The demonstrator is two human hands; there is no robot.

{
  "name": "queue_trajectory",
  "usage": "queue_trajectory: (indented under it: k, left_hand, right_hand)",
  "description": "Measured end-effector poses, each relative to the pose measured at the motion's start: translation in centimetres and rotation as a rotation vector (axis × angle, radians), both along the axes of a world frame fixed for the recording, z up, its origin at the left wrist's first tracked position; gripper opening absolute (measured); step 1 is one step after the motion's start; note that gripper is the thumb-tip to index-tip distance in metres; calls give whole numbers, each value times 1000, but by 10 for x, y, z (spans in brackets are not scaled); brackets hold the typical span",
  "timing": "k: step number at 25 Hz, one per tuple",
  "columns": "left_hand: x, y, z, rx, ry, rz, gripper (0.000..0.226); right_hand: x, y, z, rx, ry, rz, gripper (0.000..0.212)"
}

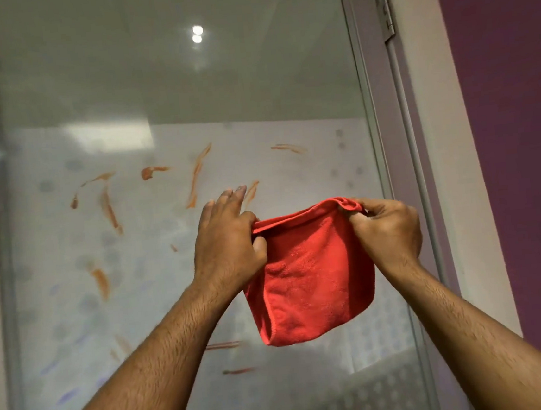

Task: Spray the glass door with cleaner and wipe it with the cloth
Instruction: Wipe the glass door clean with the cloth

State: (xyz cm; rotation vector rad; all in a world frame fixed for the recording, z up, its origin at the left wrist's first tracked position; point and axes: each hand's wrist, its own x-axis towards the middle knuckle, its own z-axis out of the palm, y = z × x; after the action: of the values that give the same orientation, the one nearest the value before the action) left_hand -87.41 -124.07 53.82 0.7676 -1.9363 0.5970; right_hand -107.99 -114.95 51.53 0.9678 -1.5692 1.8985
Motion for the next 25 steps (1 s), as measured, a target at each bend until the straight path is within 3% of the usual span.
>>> queue_trajectory:
  k: [5,10,13,15,17,22,25]
  left_hand:
    - [-77,-12,43,-68,27,61,39]
    - [-120,-33,93,-95,56,147,41]
    - [-126,-50,111,-78,92,158,40]
    - [-124,-58,117,-104,76,147,41]
    - [-115,-65,123,-182,47,145,46]
    - [-79,-85,156,-233,13,261,64]
    - [-62,-97,166,-252,-51,426,64]
  right_hand:
    - [-67,-22,50,-140,-4,63,22]
    - [-101,-82,109,-268,211,159,41]
    - [-96,-124,120,-33,435,225,80]
    - [-95,-145,112,193,593,22,85]
    - [-96,-154,105,260,673,-112,87]
    - [-105,-161,114,210,664,-224,82]
    - [-135,-163,128,149,477,-259,72]
